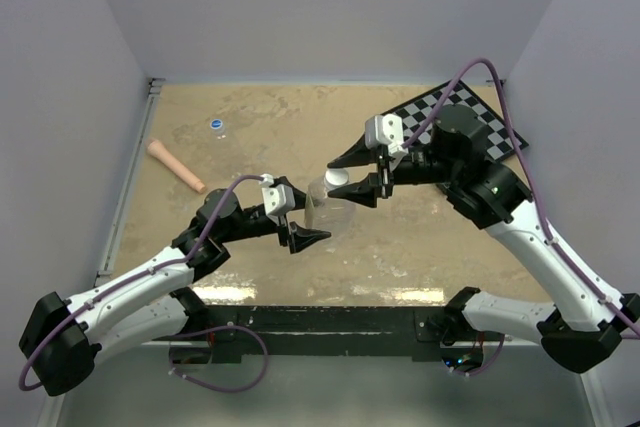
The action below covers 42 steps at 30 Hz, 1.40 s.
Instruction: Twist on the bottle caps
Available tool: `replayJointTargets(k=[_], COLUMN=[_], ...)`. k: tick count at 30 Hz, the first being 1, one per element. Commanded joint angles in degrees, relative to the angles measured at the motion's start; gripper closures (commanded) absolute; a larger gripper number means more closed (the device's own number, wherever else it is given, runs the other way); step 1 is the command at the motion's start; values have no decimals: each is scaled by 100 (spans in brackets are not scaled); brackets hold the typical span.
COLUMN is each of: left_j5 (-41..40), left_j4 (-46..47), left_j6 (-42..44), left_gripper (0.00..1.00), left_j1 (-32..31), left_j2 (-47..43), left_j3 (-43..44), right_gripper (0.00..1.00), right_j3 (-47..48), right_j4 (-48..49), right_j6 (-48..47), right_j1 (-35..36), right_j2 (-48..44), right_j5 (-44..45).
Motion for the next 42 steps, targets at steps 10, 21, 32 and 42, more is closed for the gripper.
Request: replayJointTargets(k=[10,21,32,42], left_j5=[-37,121,288,341], left_j4=[714,732,749,714], left_j6=[-78,-87,-60,-16], left_gripper=[100,100,100,100], left_j1=[-18,-18,-18,-26], left_j2=[-180,-198,-101,-31], left_j3=[206,206,294,381], right_gripper=[34,34,39,46], right_j3=[-63,-168,-186,-186], right_j4=[476,749,986,1065], right_j6=[528,686,809,862], right_j1=[0,0,0,0], right_j2=[-459,-354,-135,-55], right_j5=[293,-50,-489,-595])
